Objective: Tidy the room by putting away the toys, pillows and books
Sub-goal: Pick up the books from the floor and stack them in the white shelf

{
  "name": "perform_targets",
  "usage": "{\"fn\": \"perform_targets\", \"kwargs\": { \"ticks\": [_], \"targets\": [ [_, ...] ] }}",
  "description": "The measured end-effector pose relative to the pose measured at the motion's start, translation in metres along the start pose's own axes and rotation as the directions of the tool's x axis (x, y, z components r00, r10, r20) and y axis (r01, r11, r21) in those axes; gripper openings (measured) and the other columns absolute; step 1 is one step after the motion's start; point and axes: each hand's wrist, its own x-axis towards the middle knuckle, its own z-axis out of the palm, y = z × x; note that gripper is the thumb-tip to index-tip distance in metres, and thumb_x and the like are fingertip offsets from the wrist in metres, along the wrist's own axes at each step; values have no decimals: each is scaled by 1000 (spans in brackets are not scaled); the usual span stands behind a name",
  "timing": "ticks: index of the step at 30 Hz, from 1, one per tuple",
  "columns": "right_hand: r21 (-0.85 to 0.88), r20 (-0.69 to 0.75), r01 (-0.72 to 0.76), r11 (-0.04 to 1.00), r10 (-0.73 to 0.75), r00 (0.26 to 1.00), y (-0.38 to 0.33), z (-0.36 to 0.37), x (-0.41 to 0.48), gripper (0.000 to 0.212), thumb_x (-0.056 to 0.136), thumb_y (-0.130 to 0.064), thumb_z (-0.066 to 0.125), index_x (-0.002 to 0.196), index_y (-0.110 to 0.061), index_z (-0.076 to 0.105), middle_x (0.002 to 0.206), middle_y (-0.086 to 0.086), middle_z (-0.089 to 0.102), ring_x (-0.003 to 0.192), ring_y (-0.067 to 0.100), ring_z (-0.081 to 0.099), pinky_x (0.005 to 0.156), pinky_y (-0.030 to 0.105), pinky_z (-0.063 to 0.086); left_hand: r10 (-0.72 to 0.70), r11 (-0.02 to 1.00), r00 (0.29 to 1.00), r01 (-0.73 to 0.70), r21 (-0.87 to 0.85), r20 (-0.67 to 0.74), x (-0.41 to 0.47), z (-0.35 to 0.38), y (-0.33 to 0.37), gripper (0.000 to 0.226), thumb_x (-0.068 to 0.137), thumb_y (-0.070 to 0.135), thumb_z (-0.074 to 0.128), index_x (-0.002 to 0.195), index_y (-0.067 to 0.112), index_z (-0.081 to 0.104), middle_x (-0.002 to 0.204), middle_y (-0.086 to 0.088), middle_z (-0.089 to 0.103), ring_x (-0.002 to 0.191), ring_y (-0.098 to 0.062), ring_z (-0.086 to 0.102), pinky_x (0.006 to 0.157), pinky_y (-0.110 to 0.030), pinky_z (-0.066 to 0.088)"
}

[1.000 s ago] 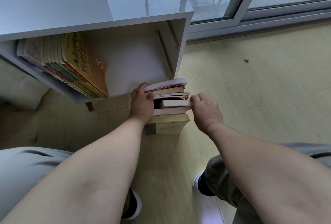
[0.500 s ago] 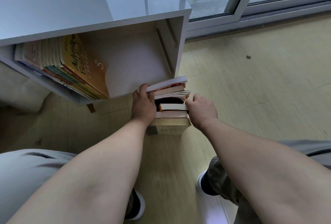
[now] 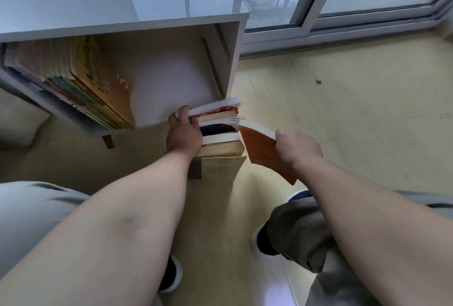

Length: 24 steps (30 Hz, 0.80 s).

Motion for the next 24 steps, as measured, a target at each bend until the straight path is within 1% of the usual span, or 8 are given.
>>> {"fn": "perform_targets", "kwargs": {
  "ticks": [2,4,8,11,16,18,21,24],
  "targets": [
    [-15,-30,12,1000,-12,999,4,-8,-13,25,99,-9,37,119,-14,51,122,11,58,105,36,61,73,36,38,-7,1000,1000,7,12,-3,-3,2,-1,30,108,37,34,138,34,34,146,-9,35,110,-31,56,84,-37,51],
    [-7,-68,45,999,-46,997,6,-15,-30,16,98,-17,43,113,-14,48,116,11,56,99,38,60,71,36,37,-6,998,1000,8,55,-30,-7,4,-2,29,107,37,36,136,34,37,150,-10,32,126,-34,46,97,-43,49],
    [65,-197,32,997,-18,980,9,-32,-55,12,91,-12,45,96,-18,36,101,8,53,76,34,50,65,37,38,42,989,994,-27,146,-99,-14,7,-2,30,104,33,43,133,31,46,152,-11,29,133,-36,37,109,-50,40],
    [80,-304,52,995,-25,952,8,-50,-67,14,90,-11,46,100,-18,39,97,6,45,71,34,45,63,36,37,87,980,990,-65,187,-114,-14,5,-3,31,102,31,47,133,29,49,149,-9,33,133,-35,38,110,-52,38],
    [-6,-490,103,995,-92,867,9,-69,-82,18,94,-9,48,109,-19,48,102,4,55,71,29,39,60,33,31,138,965,984,-108,237,-112,-17,4,-1,35,99,28,51,133,25,56,145,-6,41,131,-31,41,108,-48,35],
    [-11,-554,137,991,-120,824,9,-73,-82,21,95,-10,50,113,-20,53,103,3,61,74,29,43,59,32,32,145,962,982,-111,251,-121,-18,4,-1,35,99,28,52,133,25,57,145,-6,43,130,-31,43,107,-47,35],
    [-18,-606,182,983,-155,780,11,-76,-77,31,93,-11,54,123,-20,57,107,4,67,81,33,59,59,32,36,152,959,979,-112,259,-137,-18,4,0,35,100,30,51,134,26,56,145,-5,45,129,-30,45,105,-48,37],
    [14,-652,219,976,-157,742,10,-75,-73,37,91,-10,57,127,-19,60,109,5,70,86,37,63,60,34,37,149,959,974,-101,265,-169,-18,6,1,33,103,31,47,135,26,55,141,-6,49,125,-30,49,103,-47,38]
  ]
}}
